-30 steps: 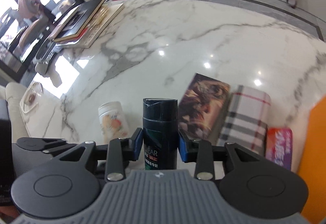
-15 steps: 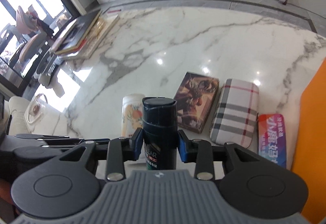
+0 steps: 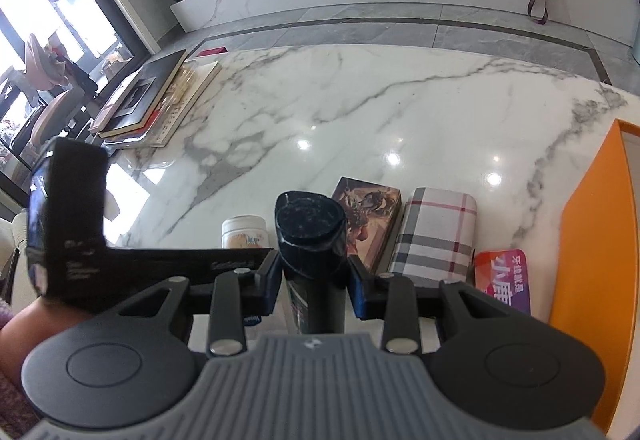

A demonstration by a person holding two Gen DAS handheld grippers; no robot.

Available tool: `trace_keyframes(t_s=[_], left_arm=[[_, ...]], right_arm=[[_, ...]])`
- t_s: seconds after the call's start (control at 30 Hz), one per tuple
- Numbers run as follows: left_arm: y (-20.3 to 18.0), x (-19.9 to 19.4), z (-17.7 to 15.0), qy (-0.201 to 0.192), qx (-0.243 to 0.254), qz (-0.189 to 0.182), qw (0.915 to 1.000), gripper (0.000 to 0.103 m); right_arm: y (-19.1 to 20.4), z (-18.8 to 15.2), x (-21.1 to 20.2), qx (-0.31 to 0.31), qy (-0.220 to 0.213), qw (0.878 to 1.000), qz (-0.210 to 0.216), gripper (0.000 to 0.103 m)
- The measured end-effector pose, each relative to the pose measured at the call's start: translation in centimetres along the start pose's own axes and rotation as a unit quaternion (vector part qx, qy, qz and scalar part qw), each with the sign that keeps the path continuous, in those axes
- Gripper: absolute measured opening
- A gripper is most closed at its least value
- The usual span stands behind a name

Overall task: Organize rigid objects
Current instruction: 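Lift the lotion tube and shampoo bottle and carry both over the orange box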

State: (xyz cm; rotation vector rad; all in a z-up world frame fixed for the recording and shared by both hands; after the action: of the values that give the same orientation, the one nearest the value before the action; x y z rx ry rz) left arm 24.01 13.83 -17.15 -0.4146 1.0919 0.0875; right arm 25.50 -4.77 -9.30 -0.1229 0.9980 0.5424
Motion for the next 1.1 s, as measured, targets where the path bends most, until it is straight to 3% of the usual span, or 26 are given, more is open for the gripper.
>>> trace_keyframes(t_s=[0.07,0.2,0.33,0.67,0.77,0.93,1.1], left_arm=[[0.0,0.1,0.0,-0.006,0.014,0.011,0.9998,0.050],[0.2,-1.3,-0.3,-0.008,0.004,-0.020,0.9997,0.048],[-0.9,-4.3,-0.8,-0.022,0.030,-0.053,0.9979,0.028],[-3.8,-11.7,-2.8,-0.070,0.074,-0.096,0.9901,0.027],[-5.9,-14.8,-3.4,-0.083,0.105,-0.118,0.9840,0.027],[-11.1,-19.3,-4.2,-0.105,0.169,-0.171,0.9650,0.027],[-17.3,-20.5,-5.3,-0.089,0.229,-0.224,0.9432,0.027]], right_arm=[[-0.2,-0.1,-0.1,0.003,0.001,1.000,0.002,0.036],[-0.3,-0.4,-0.5,0.007,0.001,1.000,0.001,0.035],[-0.7,-0.7,-1.6,0.018,-0.006,1.000,0.002,0.034],[-1.1,-1.5,-7.7,0.035,-0.053,0.998,0.004,0.034],[-2.0,-1.7,-10.6,0.045,-0.076,0.996,0.002,0.034],[-4.7,-2.7,-16.7,0.067,-0.128,0.989,-0.004,0.034],[-9.0,-4.5,-21.8,0.092,-0.166,0.981,-0.052,0.034]])
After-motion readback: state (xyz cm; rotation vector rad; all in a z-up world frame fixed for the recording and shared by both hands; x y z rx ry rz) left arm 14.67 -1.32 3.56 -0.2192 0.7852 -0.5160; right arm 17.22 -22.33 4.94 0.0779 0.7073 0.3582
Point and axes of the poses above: each gripper's, at about its wrist camera, not at the fingertips, and x roughly the way its jaws point, y to its left, z to its top, the point moved 3 cm from there along x, roughly the way its jaws point, and after that the axes turned 11 degrees about -z, right-handed, at the moved point
